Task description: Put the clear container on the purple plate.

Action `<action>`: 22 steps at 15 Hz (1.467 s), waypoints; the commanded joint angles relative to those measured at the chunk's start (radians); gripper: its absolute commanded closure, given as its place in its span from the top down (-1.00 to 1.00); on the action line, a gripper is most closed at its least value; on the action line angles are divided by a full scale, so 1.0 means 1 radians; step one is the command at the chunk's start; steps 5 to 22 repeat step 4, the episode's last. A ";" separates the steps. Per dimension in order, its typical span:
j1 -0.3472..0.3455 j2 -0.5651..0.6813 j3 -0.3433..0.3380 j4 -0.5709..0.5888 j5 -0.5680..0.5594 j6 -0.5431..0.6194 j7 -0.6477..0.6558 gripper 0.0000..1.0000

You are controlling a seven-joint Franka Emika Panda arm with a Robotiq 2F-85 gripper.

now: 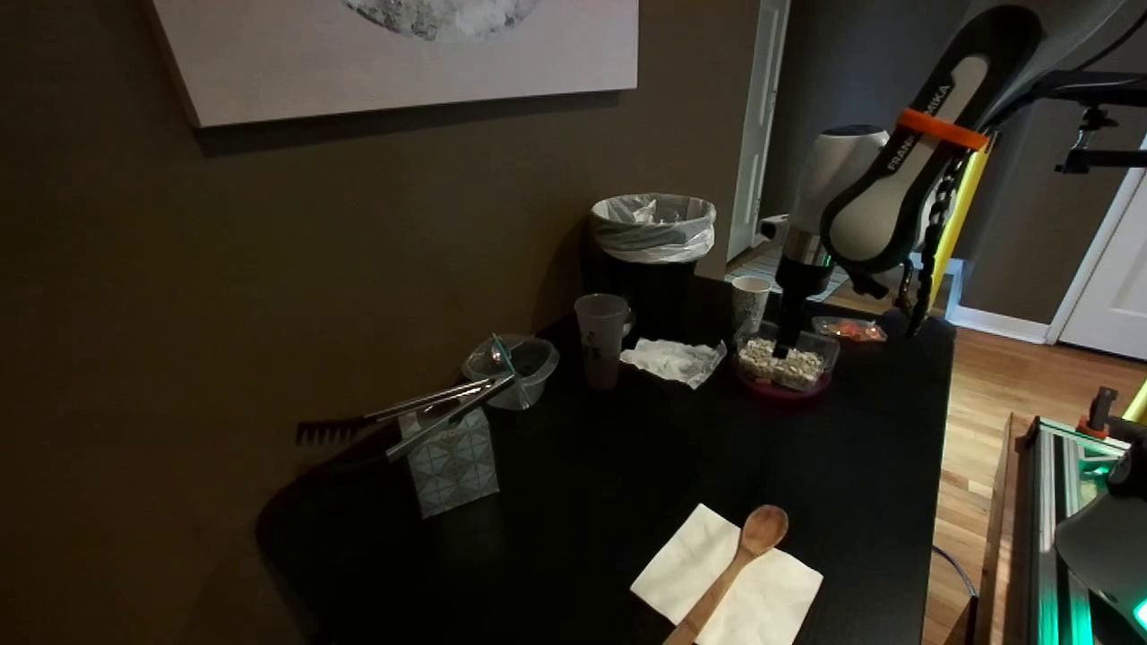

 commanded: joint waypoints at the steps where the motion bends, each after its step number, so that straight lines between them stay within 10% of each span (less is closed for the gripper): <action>1: 0.046 -0.003 -0.040 0.000 0.010 0.001 -0.001 1.00; 22: 0.051 0.009 -0.057 0.008 0.007 0.001 0.002 1.00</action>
